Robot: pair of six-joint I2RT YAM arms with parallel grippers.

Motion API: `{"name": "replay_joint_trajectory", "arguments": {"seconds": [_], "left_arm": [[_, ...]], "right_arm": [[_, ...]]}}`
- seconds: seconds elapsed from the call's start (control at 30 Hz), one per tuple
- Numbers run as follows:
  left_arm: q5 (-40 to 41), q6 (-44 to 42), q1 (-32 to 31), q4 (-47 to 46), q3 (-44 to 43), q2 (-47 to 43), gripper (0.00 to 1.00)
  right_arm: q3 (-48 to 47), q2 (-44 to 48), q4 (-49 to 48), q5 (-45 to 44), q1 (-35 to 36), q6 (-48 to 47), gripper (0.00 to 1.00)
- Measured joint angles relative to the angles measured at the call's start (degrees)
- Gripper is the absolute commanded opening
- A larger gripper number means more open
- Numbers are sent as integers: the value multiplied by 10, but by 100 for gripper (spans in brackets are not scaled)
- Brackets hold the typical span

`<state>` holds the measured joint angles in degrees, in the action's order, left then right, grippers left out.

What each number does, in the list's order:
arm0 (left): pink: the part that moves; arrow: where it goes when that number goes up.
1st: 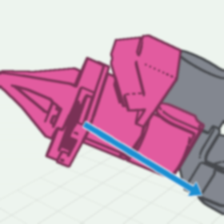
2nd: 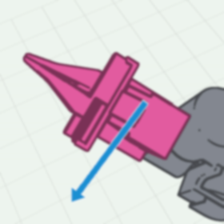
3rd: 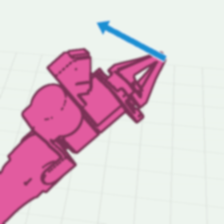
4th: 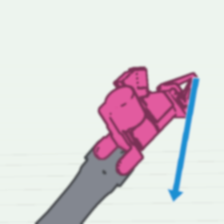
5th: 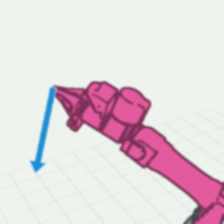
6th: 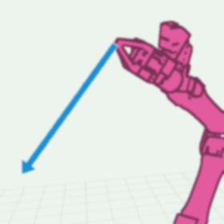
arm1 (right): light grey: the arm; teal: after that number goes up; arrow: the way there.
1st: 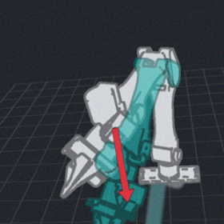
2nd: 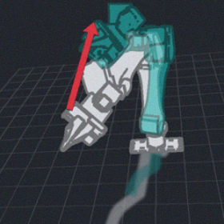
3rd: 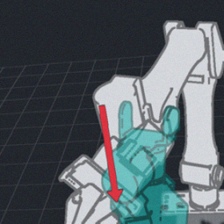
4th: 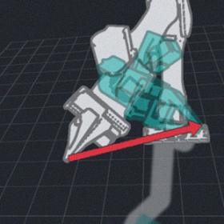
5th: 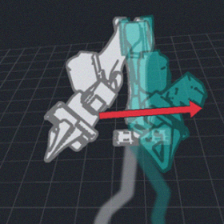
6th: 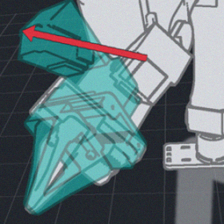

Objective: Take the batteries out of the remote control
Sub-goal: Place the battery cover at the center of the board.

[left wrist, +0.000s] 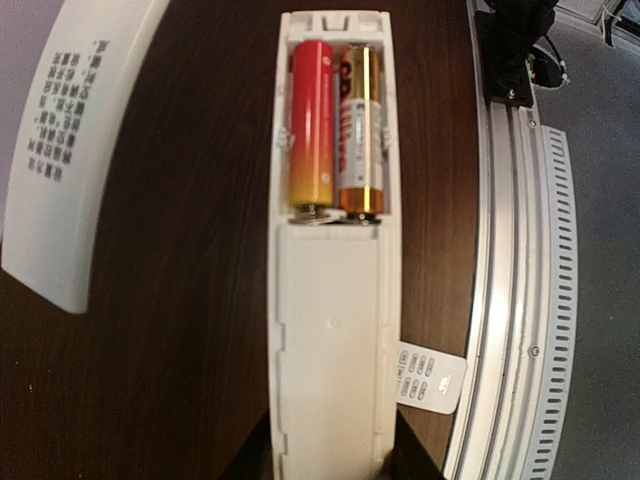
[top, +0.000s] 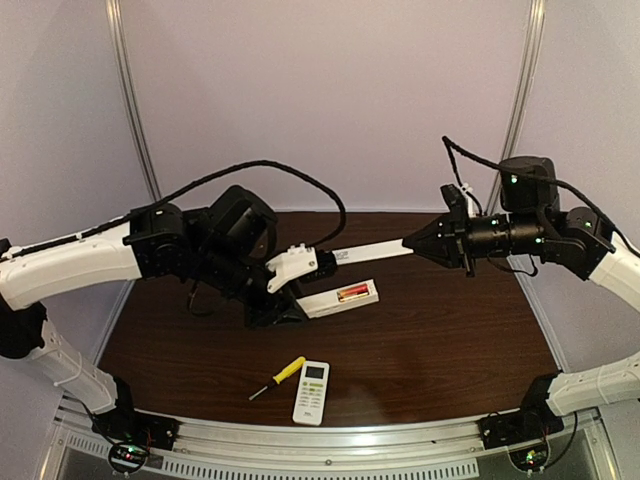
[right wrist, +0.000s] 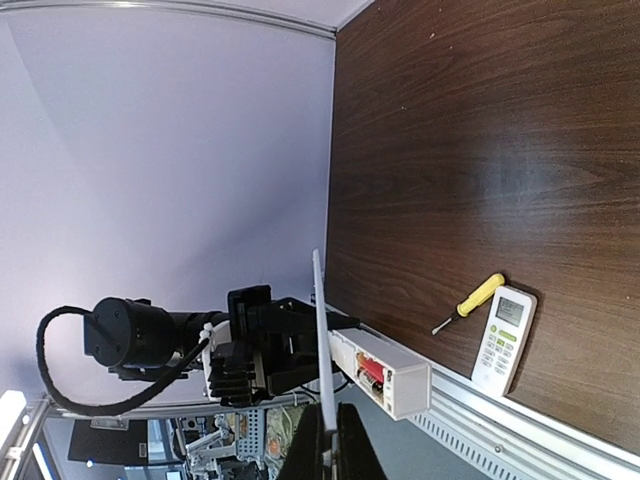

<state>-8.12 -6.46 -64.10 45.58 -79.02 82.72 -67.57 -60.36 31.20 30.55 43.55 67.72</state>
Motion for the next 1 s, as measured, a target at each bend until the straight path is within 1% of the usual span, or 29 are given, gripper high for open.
{"name": "replay_joint_trajectory", "arguments": {"seconds": [0.3,0.47,0.63,1.0], "left_arm": [[0,9,0,3,15,-27,0],[2,16,0,8,29,-49,0],[2,25,0,10,43,-59,0],[5,46,0,16,66,-76,0]], "right_arm": [[16,7,-3,-75,-23,-5,0],[53,-6,-15,-87,-47,-20,0],[79,-39,-30,-90,-69,-49,0],[141,-101,-135,-91,-104,-115,0]]}}
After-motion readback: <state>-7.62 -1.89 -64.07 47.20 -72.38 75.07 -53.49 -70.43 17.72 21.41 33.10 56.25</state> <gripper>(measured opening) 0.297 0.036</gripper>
